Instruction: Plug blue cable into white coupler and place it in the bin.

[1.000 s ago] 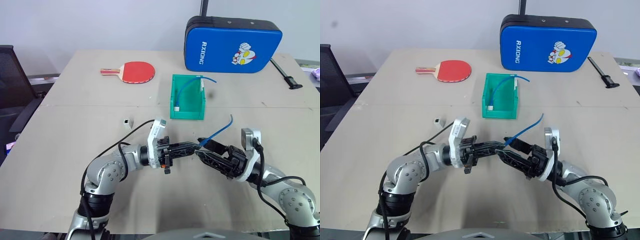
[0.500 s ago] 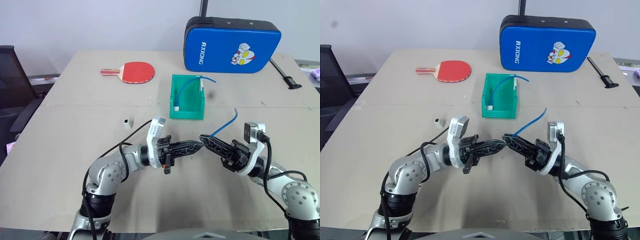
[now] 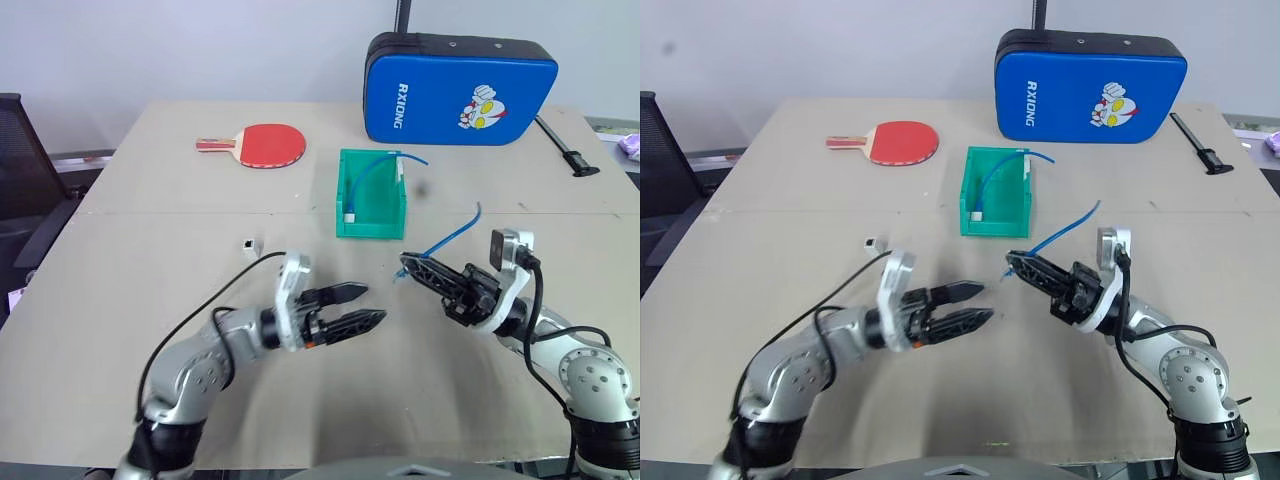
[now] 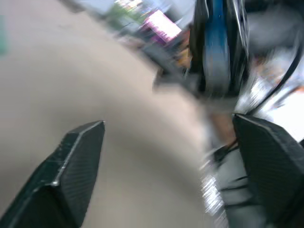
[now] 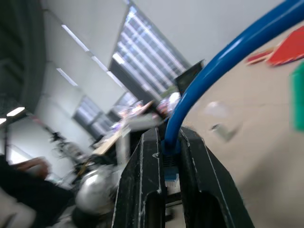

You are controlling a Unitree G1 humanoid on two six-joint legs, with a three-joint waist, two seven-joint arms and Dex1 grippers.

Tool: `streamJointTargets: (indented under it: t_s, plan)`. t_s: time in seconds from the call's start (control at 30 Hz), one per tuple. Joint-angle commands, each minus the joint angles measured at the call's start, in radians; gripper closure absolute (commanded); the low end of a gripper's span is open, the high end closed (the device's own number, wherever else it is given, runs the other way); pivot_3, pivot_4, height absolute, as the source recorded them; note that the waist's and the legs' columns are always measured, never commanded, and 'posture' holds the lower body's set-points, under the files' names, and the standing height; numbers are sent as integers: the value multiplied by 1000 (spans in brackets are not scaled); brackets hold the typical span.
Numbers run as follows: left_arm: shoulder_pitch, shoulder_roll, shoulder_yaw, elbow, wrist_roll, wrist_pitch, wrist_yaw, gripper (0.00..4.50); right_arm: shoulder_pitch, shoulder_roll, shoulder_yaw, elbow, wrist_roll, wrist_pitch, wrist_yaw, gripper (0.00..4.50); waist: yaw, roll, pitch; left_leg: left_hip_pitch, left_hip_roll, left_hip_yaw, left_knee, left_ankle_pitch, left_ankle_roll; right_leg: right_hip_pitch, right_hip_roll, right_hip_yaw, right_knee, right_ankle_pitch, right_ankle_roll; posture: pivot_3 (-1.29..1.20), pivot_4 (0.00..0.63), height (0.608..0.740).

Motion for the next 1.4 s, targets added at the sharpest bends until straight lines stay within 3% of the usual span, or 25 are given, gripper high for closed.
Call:
streamJointTargets:
  t_s: [0.03,0.1,0.2,0.33,0.73,0.9,0.93,1.03,1.13,1.27,1.4]
  plan:
    - [108,-20,43,-89,171,-192,112,391,-31,1,5,14,-155,-113,53,4500,4,1,1,0,0,0,0,0,0,0,-1,0,0,0,0,0,150,681]
    - [194,-126,117,-128,287,-322,297,391,-54,5,27,29,-250,-174,74,4500,6,1,1,0,0,1,0,0,0,0,-2,0,-1,0,0,0,150,681]
    - [289,-206,136,-151,496,-464,478,391,-72,12,30,39,-295,-206,93,4500,2,0,0,-1,-1,2,0,0,0,0,-8,1,-2,0,0,0,150,681]
    - [259,-279,163,-53,685,-524,690,391,-85,12,43,63,-346,-229,128,4500,11,0,0,-1,-1,0,0,0,0,1,-7,-2,-1,0,0,0,150,681]
    - [-61,-281,142,335,776,-466,777,391,-100,73,43,65,-398,-253,101,4500,2,-1,0,-1,-1,0,1,0,0,0,-2,-5,1,1,1,0,150,681]
    - [-56,-268,131,346,767,-439,753,1245,-85,83,50,47,-422,-263,89,4500,1,0,0,-1,0,-1,0,0,0,-1,-8,-5,1,0,1,0,150,681]
    - [-57,-262,125,347,771,-443,748,1786,-88,87,54,47,-435,-270,84,4500,1,0,0,0,0,-1,0,0,0,0,-8,-6,1,0,0,0,150,681]
    - [-62,-252,116,352,775,-457,737,2793,-99,98,73,47,-476,-292,75,4500,0,0,0,0,0,0,0,0,0,0,-8,-6,2,1,0,0,150,681]
    - [-78,-233,90,362,792,-502,716,4216,-132,108,130,59,-590,-350,62,4500,0,0,0,1,-1,0,0,0,0,0,-8,-7,2,1,0,0,150,681]
    - [-135,-209,-8,354,845,-615,667,4209,-271,167,257,154,-852,-533,3,4500,2,0,0,0,-1,0,0,1,-1,-1,-4,-8,3,1,0,0,150,681]
    - [-203,-224,-88,326,874,-655,637,4209,-375,229,327,261,-998,-691,-16,4500,4,0,0,-2,-2,-1,0,2,-4,-1,-5,-10,2,1,0,0,150,681]
